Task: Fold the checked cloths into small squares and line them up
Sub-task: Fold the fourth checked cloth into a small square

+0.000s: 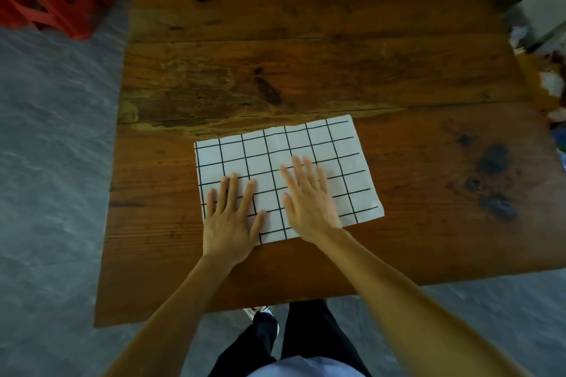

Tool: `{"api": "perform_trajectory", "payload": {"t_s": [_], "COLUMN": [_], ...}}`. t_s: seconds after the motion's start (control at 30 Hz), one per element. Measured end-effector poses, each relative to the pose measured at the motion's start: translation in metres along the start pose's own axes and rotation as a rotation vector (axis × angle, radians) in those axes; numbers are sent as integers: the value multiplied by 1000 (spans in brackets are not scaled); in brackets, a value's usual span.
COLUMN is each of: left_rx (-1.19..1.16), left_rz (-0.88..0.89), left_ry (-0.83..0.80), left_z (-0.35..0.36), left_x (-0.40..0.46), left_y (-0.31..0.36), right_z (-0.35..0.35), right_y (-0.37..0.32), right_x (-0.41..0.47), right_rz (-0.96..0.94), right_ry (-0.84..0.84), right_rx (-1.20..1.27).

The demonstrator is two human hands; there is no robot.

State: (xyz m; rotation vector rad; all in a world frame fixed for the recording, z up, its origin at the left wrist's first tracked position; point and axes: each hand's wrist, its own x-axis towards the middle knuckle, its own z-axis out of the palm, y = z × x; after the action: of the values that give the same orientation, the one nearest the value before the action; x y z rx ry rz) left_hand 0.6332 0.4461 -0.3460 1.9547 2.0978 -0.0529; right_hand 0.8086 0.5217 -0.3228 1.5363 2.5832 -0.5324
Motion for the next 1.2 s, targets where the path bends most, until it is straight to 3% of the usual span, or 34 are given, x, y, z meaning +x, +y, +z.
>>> {"api": "perform_trajectory", "payload": {"t_s": [0.13, 0.33, 0.53, 0.77, 1.0, 1.2], "left_rx": [-28, 3, 11, 16, 2, 4], "left_rz": [14, 9, -4, 15, 11, 17], "left_ry": [3, -12, -30, 1, 1, -8], "left_z": [1, -1, -2, 2, 1, -2], "left_x": [1, 0, 1, -1, -1, -1], "left_y": [-2, -1, -1, -3, -3, -2], "right_z": [20, 3, -2, 20, 8, 0], "right_y": [-22, 66, 66, -35, 67, 69], "right_x": [6, -26, -28, 0, -26, -31], "right_rz": [-133, 142, 178, -120, 150, 214], "right_ry": [-63, -38, -8, -51, 6, 10], "right_rx": [-30, -113, -33, 30, -78, -1]}}
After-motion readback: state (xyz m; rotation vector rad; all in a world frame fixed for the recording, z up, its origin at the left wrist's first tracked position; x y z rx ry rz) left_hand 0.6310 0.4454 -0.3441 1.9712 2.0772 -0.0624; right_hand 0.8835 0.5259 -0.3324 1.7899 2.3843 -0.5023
